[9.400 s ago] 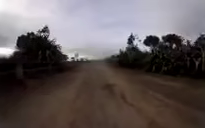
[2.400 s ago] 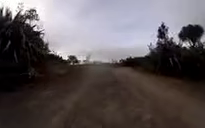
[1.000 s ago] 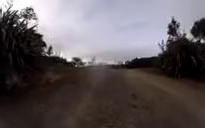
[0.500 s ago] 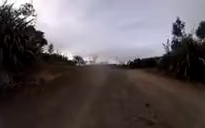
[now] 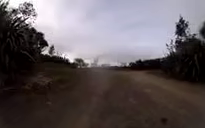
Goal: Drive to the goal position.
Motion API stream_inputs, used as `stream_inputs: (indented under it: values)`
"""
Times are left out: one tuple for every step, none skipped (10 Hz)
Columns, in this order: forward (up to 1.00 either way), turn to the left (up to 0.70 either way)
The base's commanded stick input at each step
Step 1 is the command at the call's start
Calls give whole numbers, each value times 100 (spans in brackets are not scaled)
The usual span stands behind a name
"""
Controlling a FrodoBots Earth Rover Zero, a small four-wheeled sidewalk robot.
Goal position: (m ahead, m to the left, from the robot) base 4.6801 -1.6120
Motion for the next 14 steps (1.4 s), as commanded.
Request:
stream_inputs:
  values:
    - [85,-17]
    - [85,-16]
    - [85,-13]
    - [85,-9]
    - [85,-6]
    - [85,-2]
    - [85,0]
    - [85,0]
    - [85,0]
    - [85,0]
    - [85,0]
    - [85,0]
    - [85,0]
    - [85,0]
